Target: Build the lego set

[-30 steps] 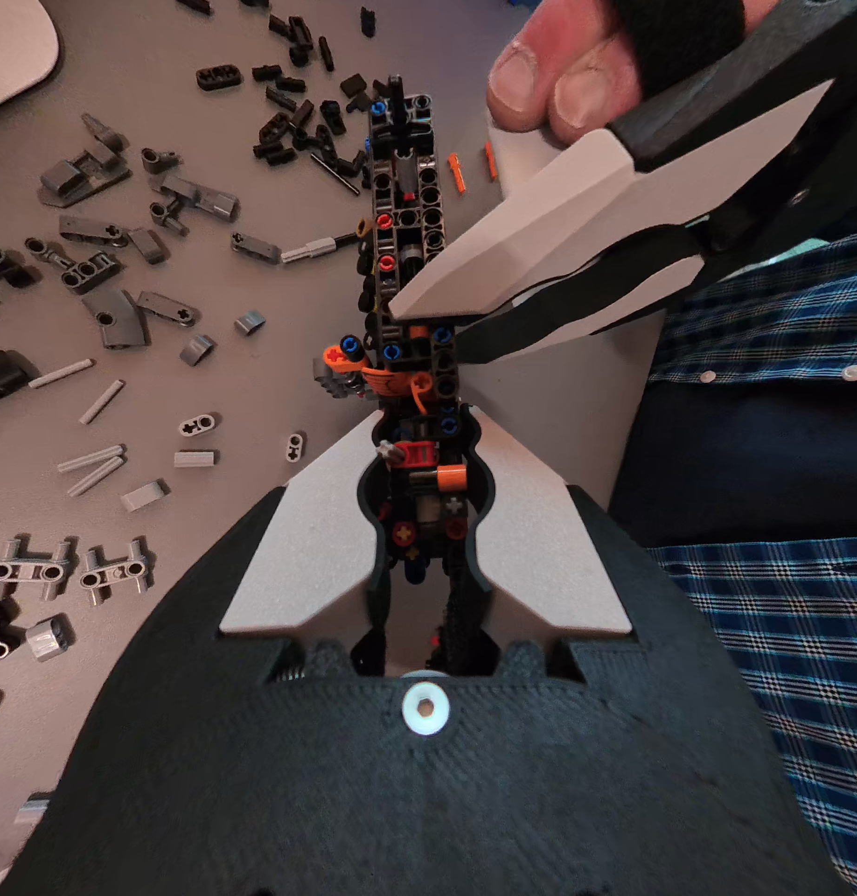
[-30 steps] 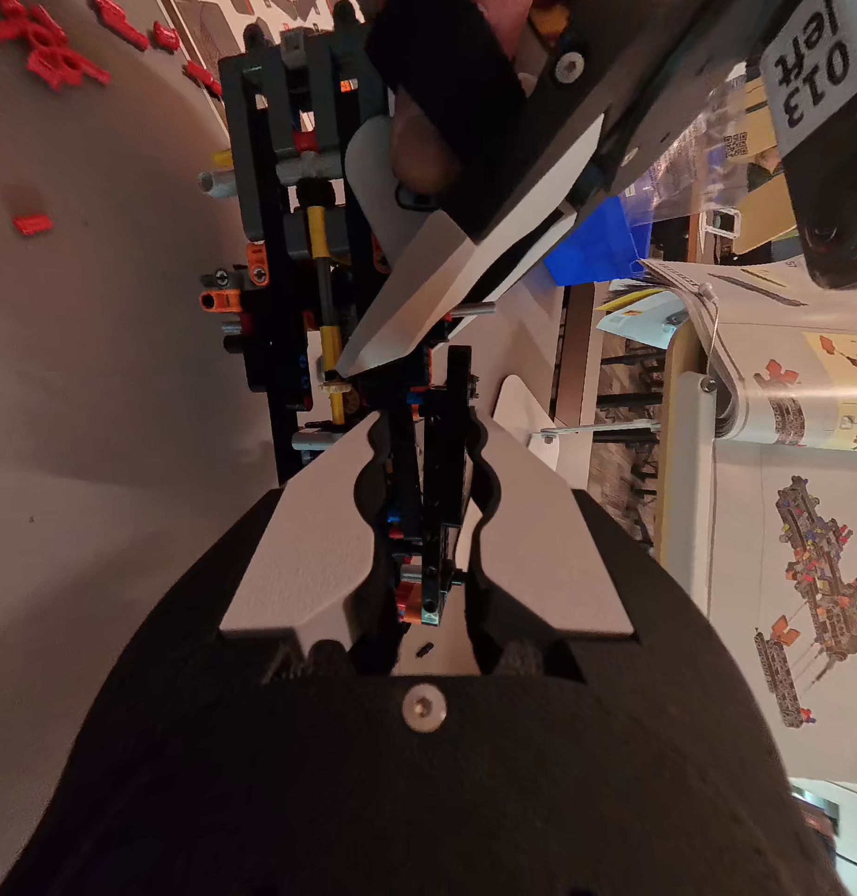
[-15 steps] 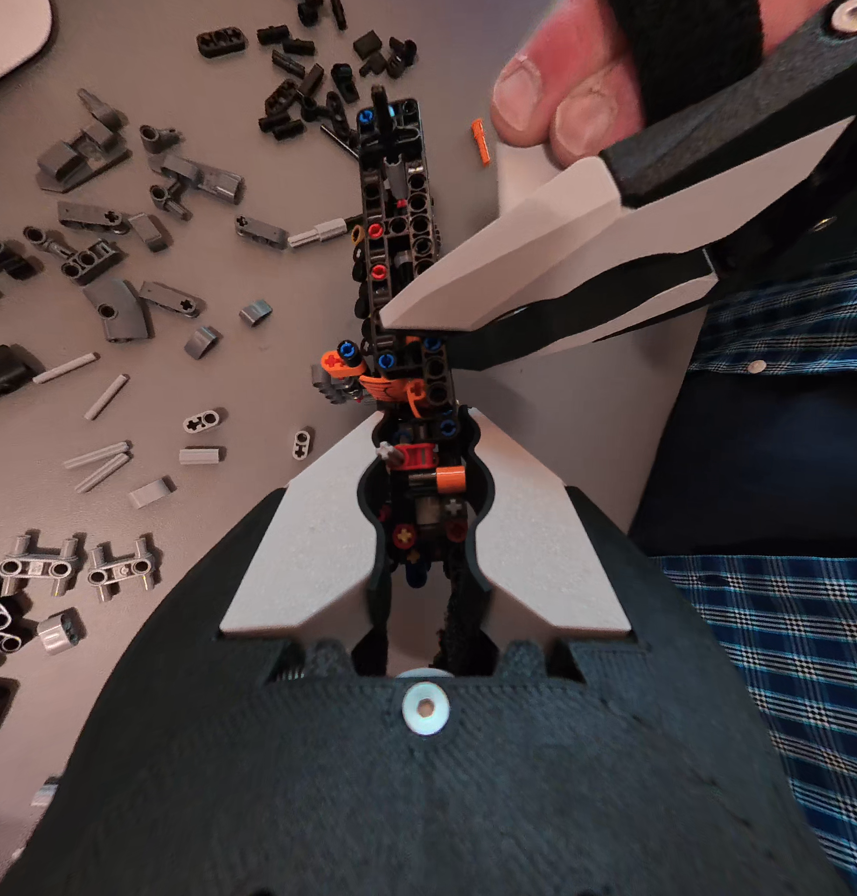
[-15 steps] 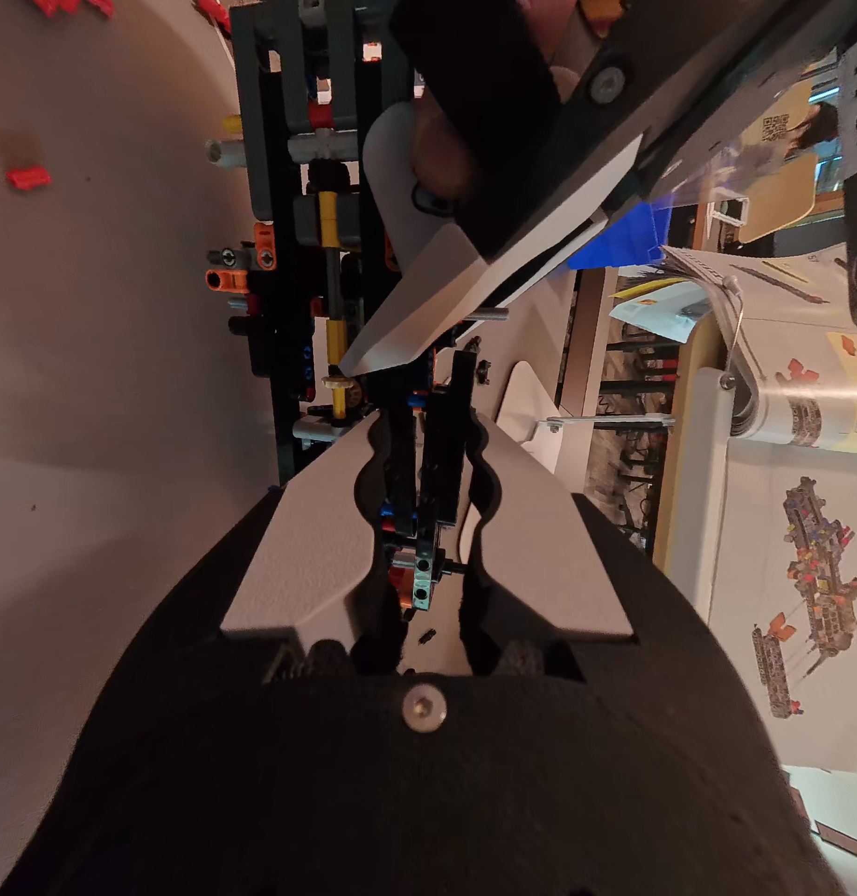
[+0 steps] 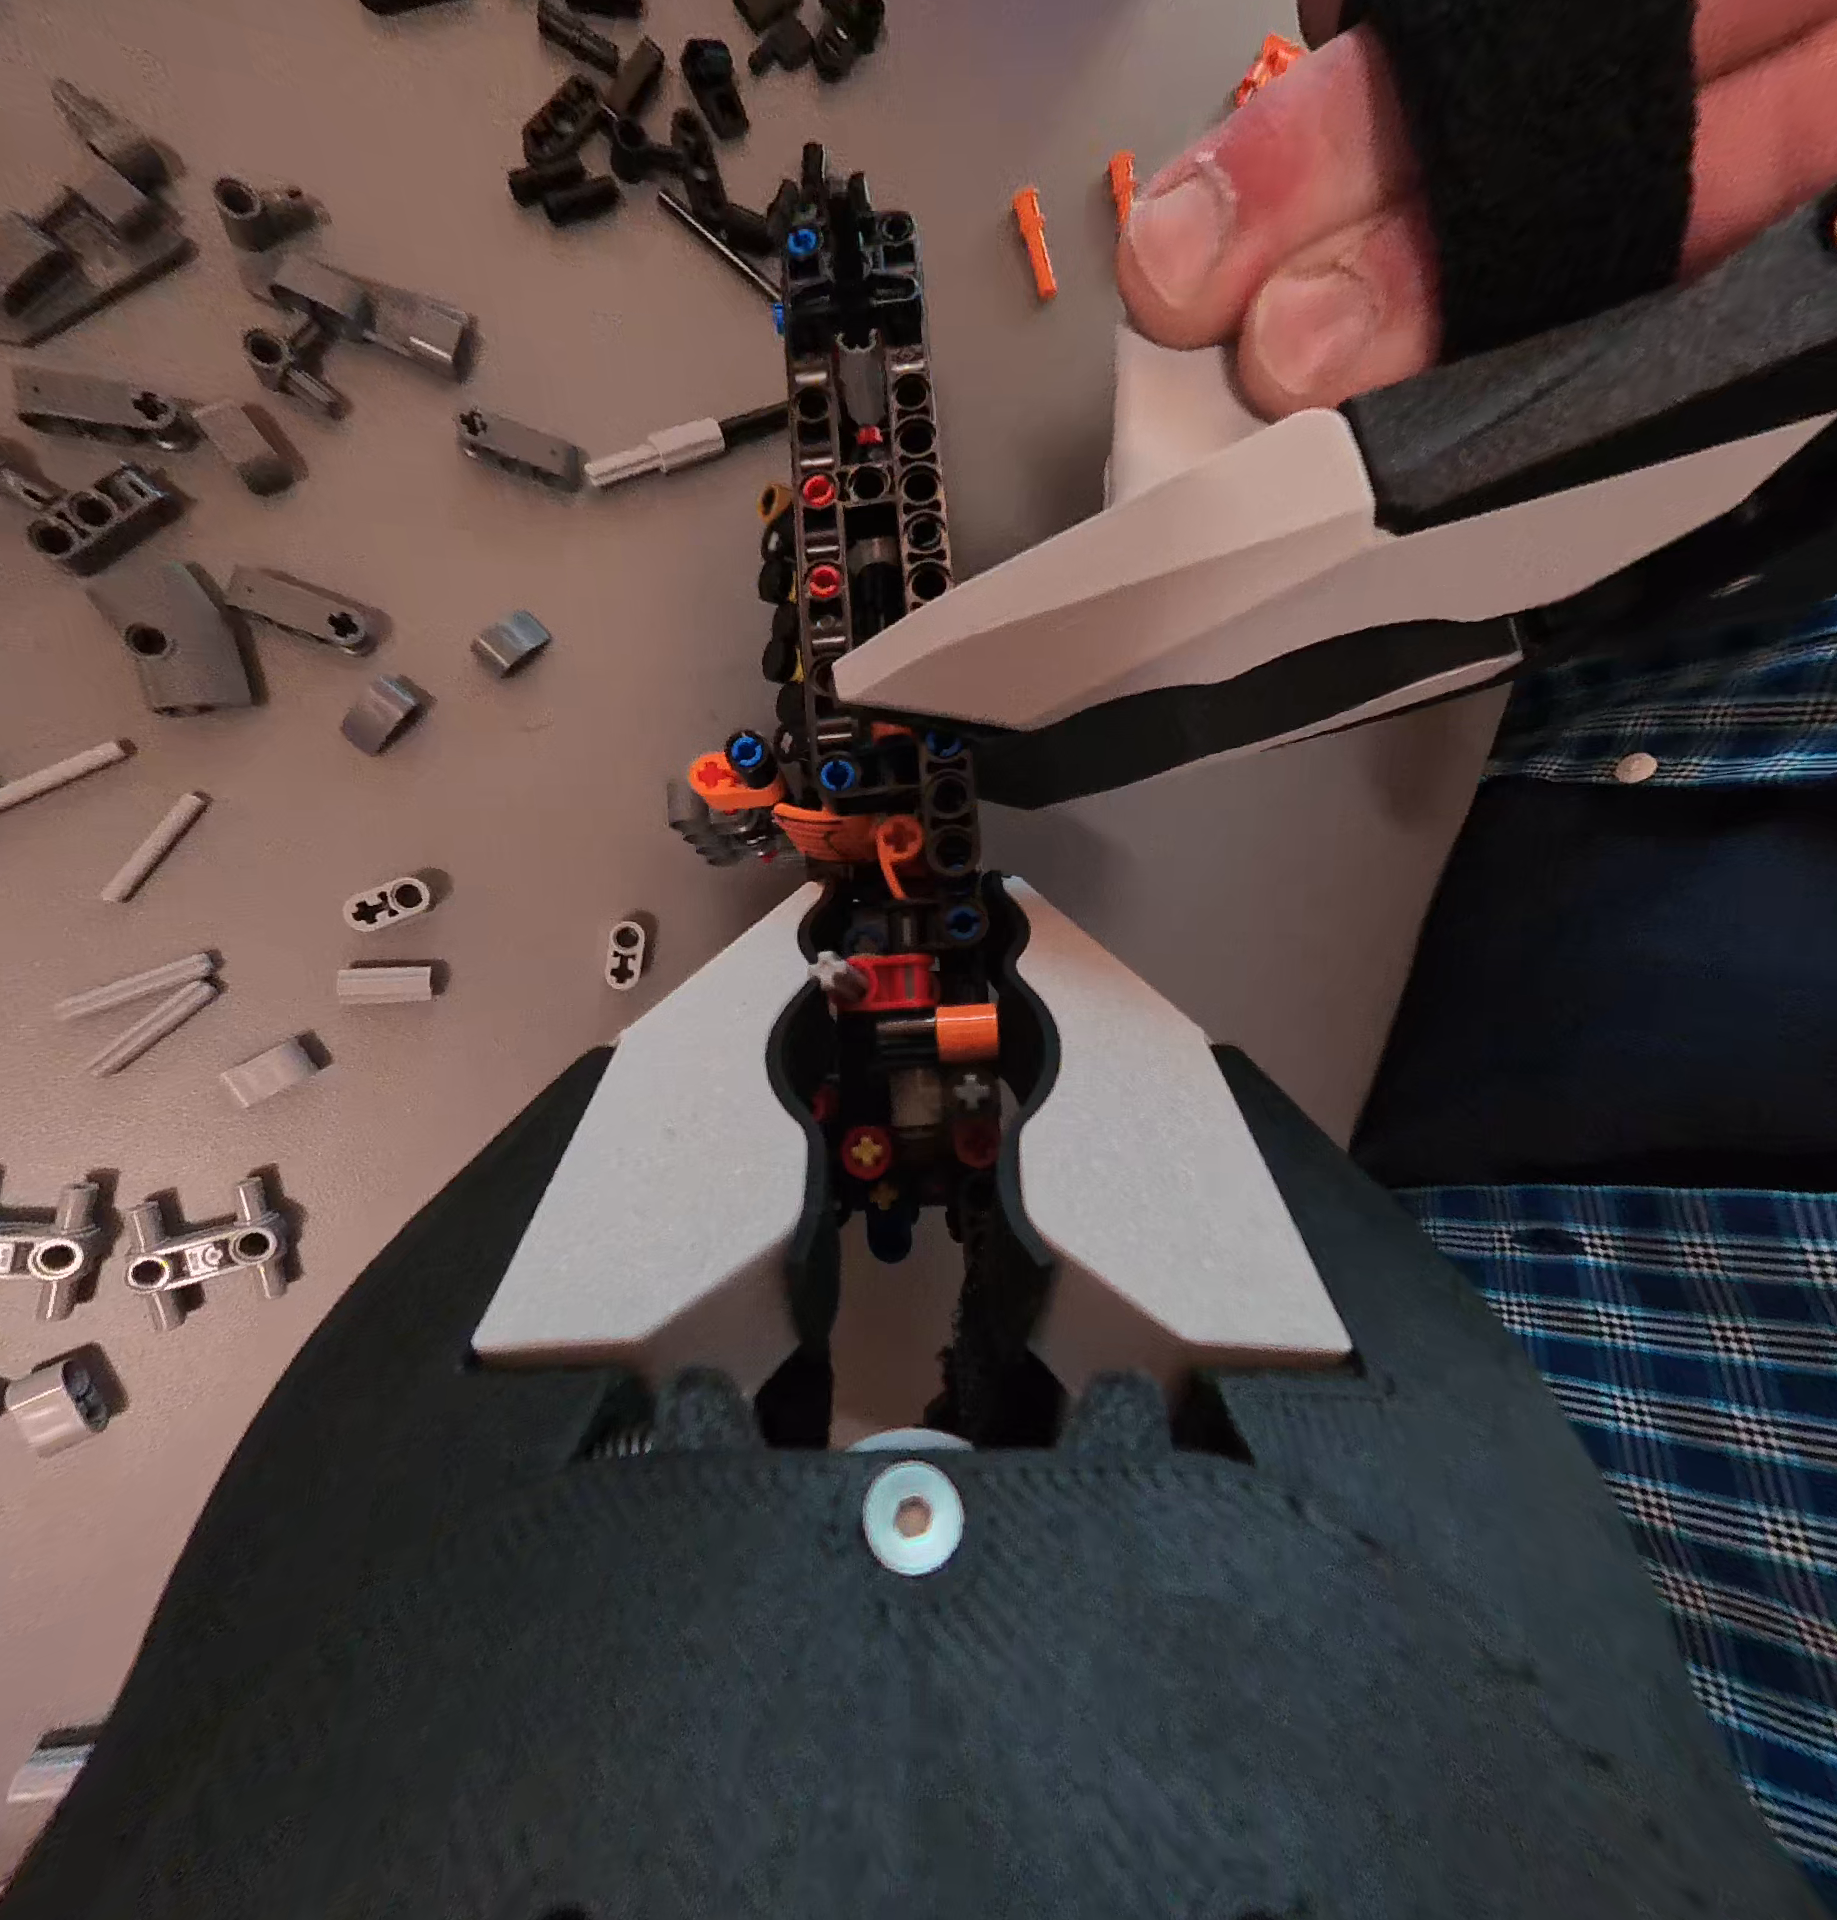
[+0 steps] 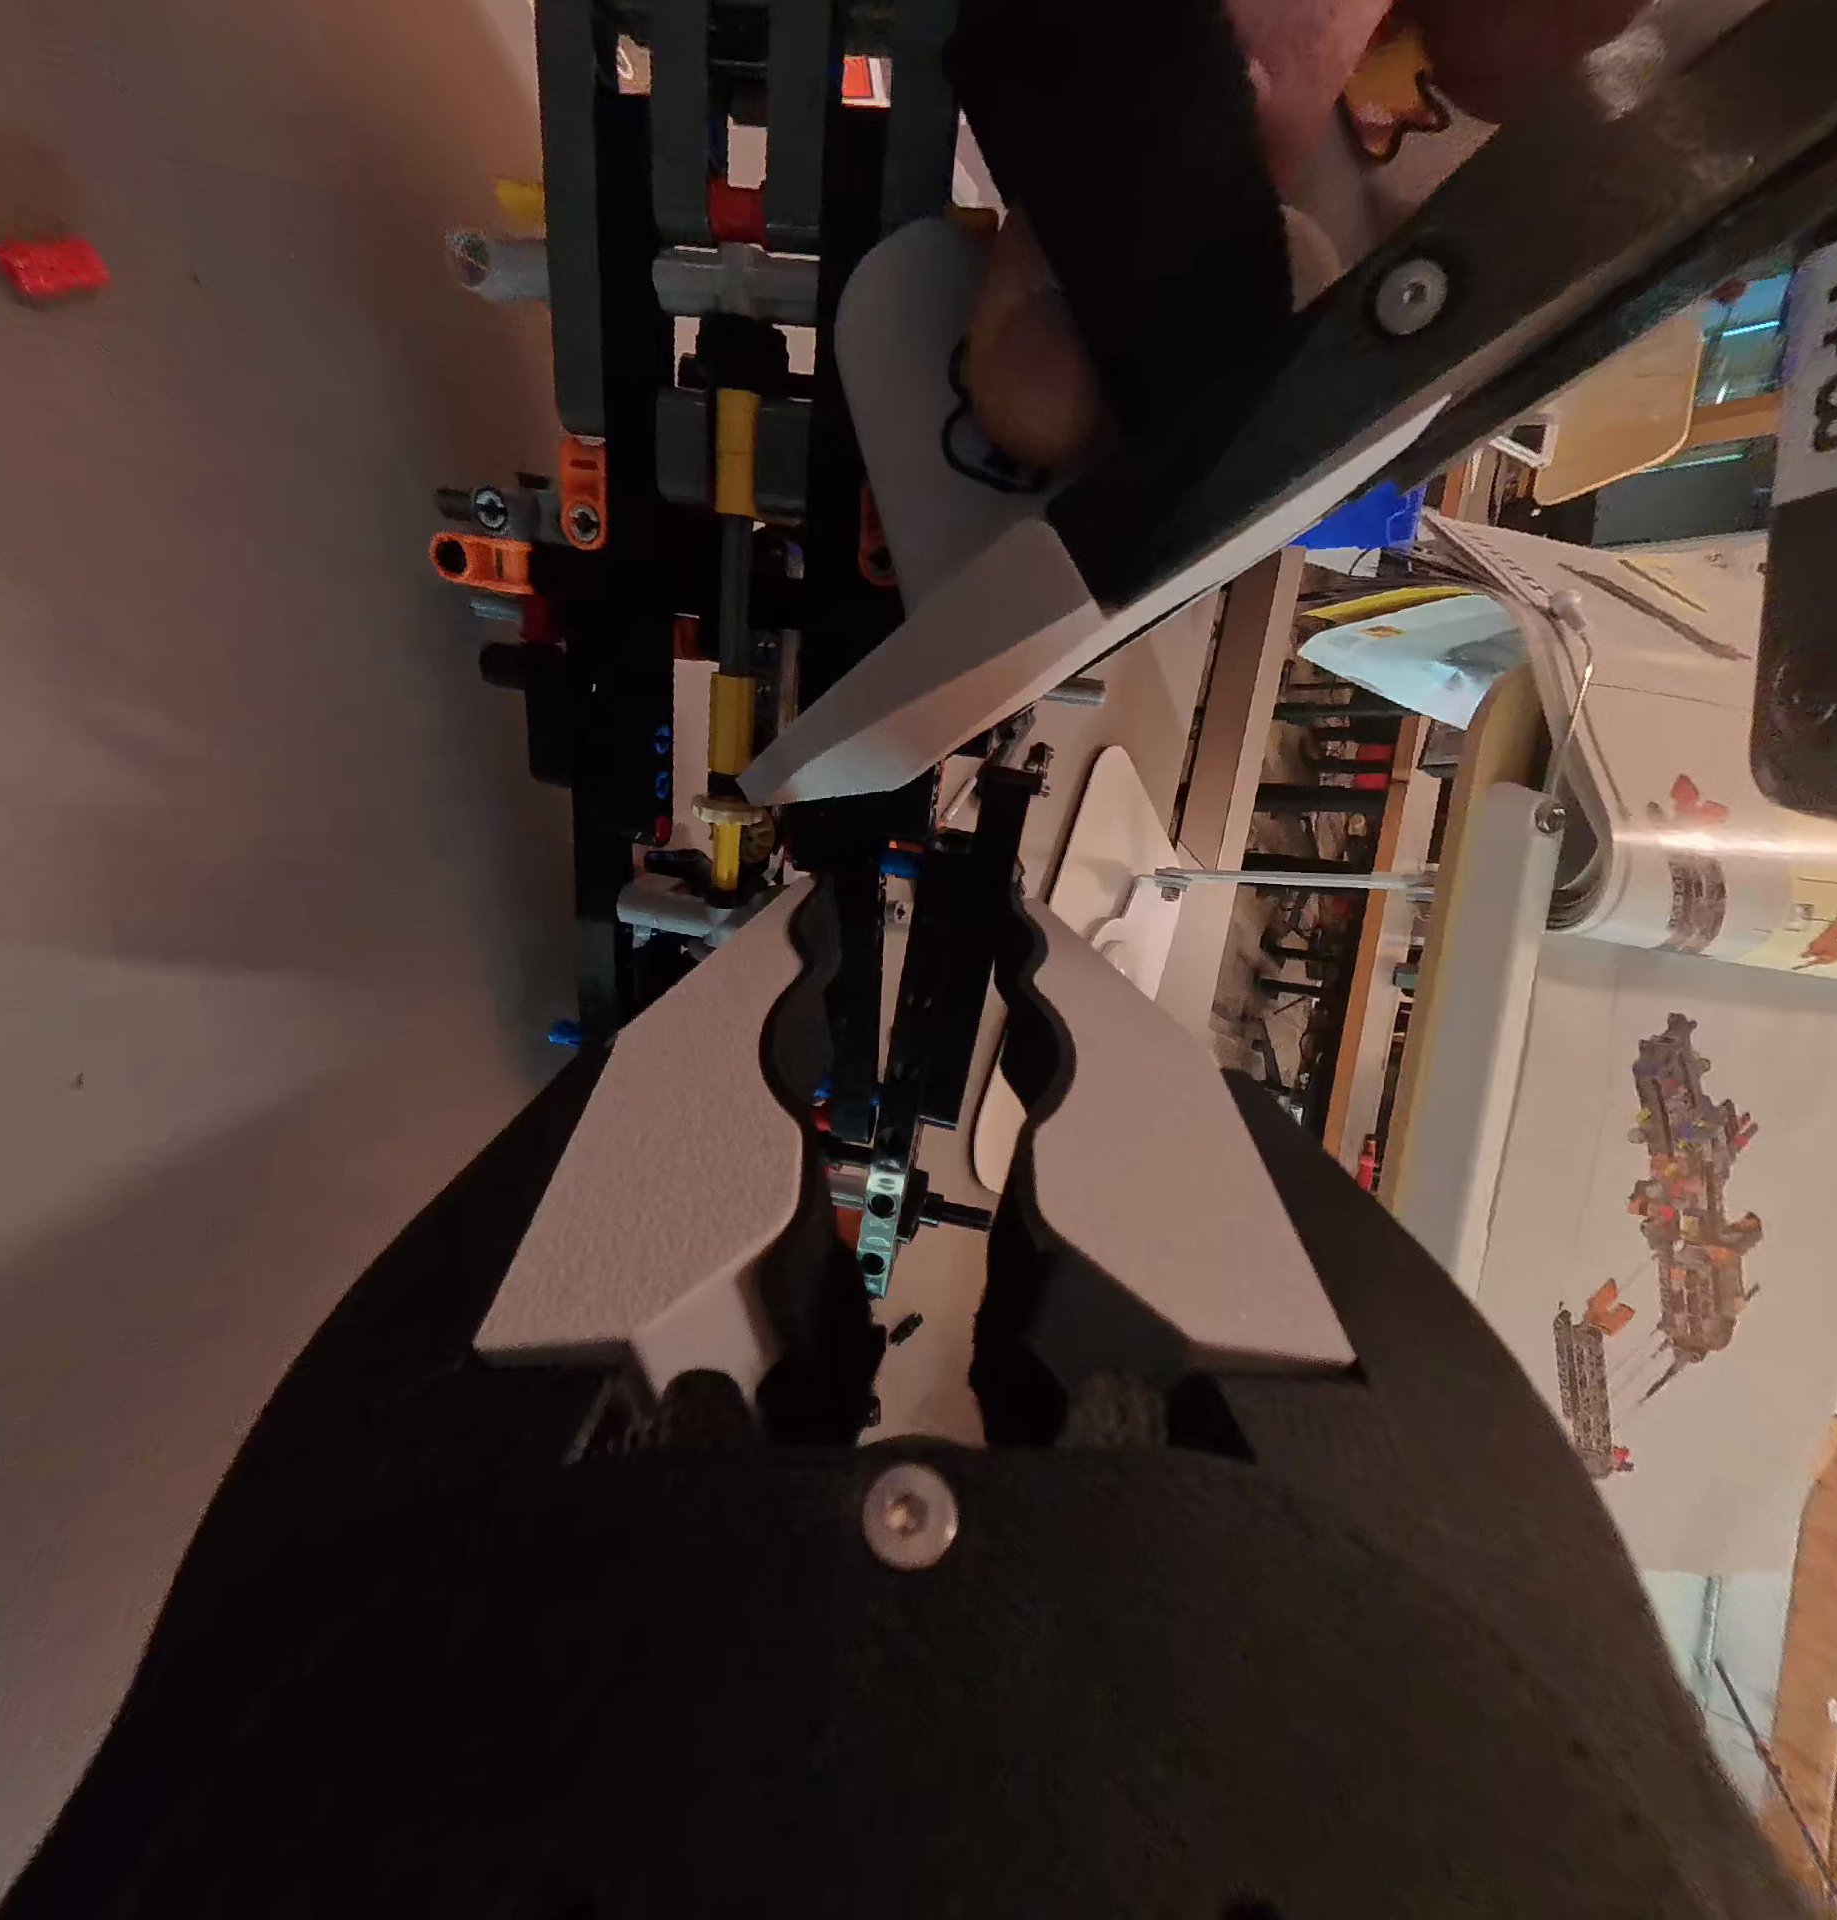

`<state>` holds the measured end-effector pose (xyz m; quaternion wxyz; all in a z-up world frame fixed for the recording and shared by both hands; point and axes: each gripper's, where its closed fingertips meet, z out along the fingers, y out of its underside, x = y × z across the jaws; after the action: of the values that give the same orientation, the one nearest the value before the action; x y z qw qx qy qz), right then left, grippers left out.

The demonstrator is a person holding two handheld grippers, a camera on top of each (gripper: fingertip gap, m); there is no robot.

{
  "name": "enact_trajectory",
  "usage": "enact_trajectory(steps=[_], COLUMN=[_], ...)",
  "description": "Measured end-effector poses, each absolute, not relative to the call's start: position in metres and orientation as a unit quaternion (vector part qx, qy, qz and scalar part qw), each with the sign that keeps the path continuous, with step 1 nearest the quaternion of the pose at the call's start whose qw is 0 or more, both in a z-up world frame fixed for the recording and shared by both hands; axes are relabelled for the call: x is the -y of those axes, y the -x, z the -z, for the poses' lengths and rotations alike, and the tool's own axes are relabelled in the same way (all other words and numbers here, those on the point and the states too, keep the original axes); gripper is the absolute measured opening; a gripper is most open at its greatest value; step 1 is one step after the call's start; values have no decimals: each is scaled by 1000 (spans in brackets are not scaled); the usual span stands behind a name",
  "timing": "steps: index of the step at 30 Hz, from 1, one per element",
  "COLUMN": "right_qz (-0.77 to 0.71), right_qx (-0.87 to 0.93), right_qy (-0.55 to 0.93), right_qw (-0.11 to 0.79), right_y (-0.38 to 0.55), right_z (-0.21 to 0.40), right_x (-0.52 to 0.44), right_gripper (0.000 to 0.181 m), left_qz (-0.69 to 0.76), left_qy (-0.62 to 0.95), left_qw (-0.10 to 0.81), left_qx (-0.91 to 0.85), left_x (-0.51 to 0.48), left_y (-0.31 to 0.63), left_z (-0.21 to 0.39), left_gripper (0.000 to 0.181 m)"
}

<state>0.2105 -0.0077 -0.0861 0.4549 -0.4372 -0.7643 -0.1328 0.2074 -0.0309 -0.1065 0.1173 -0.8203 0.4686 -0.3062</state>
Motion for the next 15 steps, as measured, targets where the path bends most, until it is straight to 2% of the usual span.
enact_trajectory(steps=[8, 11, 15], right_qz=[71, 77, 73], right_qx=[754, 751, 758], right_qy=[470, 460, 453], right_qw=[453, 467, 463], right_y=[-209, -208, -208], right_z=[84, 83, 87], right_x=[8, 10, 11], right_gripper=[29, 37, 29], left_qz=[367, 371, 389], left_qy=[814, 819, 814], left_qw=[94, 83, 76], left_qx=[-440, -430, -426], left_x=[33, 32, 34], left_y=[-207, -204, -206], left_z=[104, 110, 110], left_gripper=[26, 26, 26])
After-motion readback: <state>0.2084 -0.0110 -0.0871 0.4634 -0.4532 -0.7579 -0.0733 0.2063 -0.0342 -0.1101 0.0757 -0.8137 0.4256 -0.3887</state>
